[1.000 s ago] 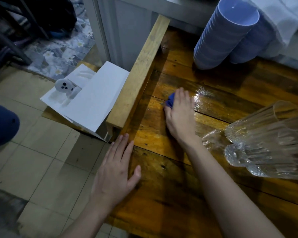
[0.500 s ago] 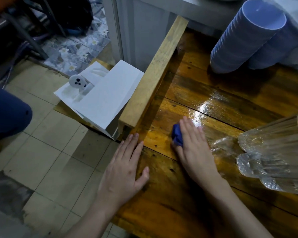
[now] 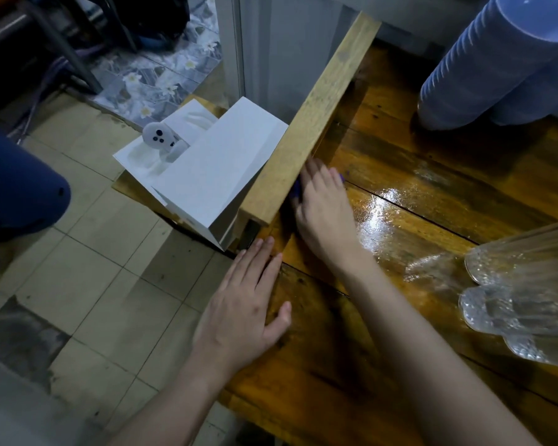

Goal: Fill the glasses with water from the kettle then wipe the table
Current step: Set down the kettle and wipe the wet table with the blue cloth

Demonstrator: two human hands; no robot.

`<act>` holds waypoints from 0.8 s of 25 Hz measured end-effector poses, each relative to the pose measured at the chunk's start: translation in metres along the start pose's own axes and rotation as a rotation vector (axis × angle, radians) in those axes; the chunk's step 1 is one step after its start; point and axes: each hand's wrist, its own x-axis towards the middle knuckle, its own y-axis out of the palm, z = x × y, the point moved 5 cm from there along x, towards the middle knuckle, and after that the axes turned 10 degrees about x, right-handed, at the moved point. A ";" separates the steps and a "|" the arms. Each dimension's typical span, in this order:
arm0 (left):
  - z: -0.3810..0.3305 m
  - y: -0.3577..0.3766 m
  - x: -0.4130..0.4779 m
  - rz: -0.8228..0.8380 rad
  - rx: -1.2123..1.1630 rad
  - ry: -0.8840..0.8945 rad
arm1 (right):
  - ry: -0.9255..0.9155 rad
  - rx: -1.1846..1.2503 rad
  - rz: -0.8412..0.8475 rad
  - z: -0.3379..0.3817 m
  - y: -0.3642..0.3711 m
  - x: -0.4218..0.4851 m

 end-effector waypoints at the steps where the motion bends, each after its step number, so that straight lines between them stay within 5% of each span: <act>1: 0.000 0.000 0.001 -0.004 0.001 0.000 | -0.046 0.010 0.024 0.007 0.000 -0.024; 8: 0.000 0.000 0.001 0.028 -0.001 0.001 | 0.173 -0.019 0.100 -0.045 -0.023 -0.159; 13: -0.001 0.001 0.002 0.012 -0.027 0.012 | 0.307 -0.004 -0.039 -0.075 -0.028 -0.061; 20: -0.001 0.000 0.002 0.009 -0.009 0.009 | 0.104 0.026 -0.060 -0.001 0.003 -0.004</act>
